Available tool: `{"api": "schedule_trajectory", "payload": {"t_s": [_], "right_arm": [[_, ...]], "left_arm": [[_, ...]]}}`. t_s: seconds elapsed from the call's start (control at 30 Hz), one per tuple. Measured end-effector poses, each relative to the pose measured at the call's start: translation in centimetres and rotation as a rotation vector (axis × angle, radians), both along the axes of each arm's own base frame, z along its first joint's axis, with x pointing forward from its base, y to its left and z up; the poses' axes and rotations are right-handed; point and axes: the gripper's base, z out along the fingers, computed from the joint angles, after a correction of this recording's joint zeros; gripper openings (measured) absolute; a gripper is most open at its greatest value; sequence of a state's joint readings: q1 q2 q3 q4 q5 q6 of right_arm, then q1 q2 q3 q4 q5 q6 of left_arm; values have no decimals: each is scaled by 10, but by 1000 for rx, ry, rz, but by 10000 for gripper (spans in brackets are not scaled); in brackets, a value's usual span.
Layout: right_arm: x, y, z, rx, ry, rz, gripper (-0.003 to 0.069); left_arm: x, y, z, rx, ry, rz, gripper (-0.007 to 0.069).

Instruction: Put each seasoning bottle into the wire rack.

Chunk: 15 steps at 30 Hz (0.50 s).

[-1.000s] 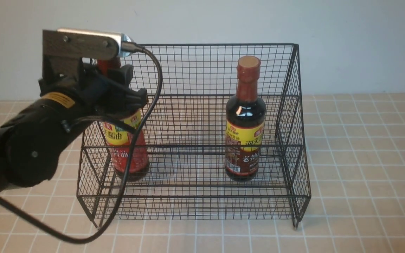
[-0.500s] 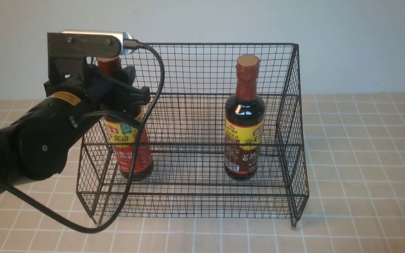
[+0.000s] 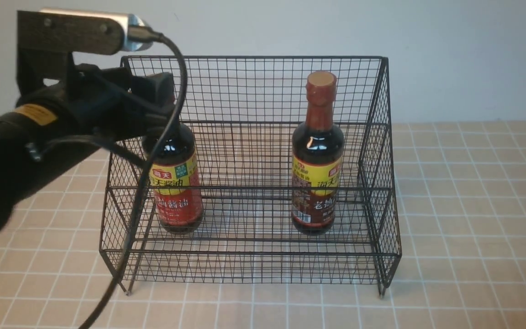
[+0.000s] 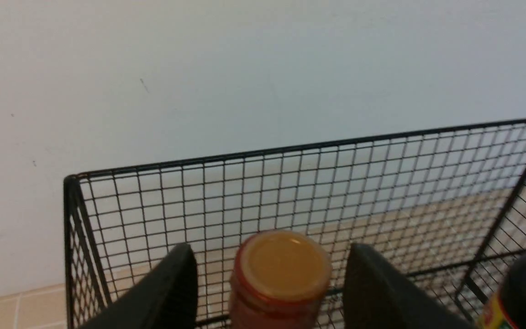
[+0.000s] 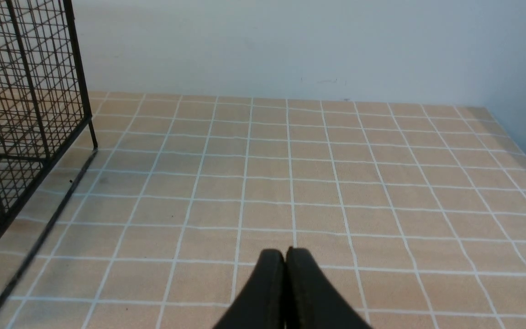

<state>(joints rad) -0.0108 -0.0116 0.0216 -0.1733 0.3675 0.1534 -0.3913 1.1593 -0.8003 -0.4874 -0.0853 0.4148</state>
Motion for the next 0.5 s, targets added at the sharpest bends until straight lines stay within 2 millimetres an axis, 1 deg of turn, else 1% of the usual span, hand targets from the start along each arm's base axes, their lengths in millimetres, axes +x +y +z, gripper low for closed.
{"api": "schedule_trajectory", "payload": {"t_s": [0.03,0.1,0.13,0.2,0.23,0.27,0.3,0.33,0.37,0.5], "right_arm": [[0,0,0,0,0,0,-14],[0,0,0,0,0,0,-14],[0,0,0,0,0,0,-14],[0,0,0,0,0,0,-14],[0,0,0,0,0,0,-14],[0,0,0,0,0,0,-14],[0,0,0,0,0,0,-14],[0,0,0,0,0,0,-14],[0,0,0,0,0,0,-14],[0,0,0,0,0,0,-14]], "left_arm": [[-3,0,2,-1,4,-8,358],[-15,2,9,2,12,-40,301],[-27,5,16,0,19,-69,234],[-41,7,23,0,23,-100,142],[-49,9,27,-2,21,-114,99],[-52,10,28,-3,24,-121,71],[-64,11,32,-11,46,-148,29],[-66,12,32,-14,53,-155,18],[-76,13,32,-24,99,-183,3],[-99,15,28,-36,220,-237,-7]]}}
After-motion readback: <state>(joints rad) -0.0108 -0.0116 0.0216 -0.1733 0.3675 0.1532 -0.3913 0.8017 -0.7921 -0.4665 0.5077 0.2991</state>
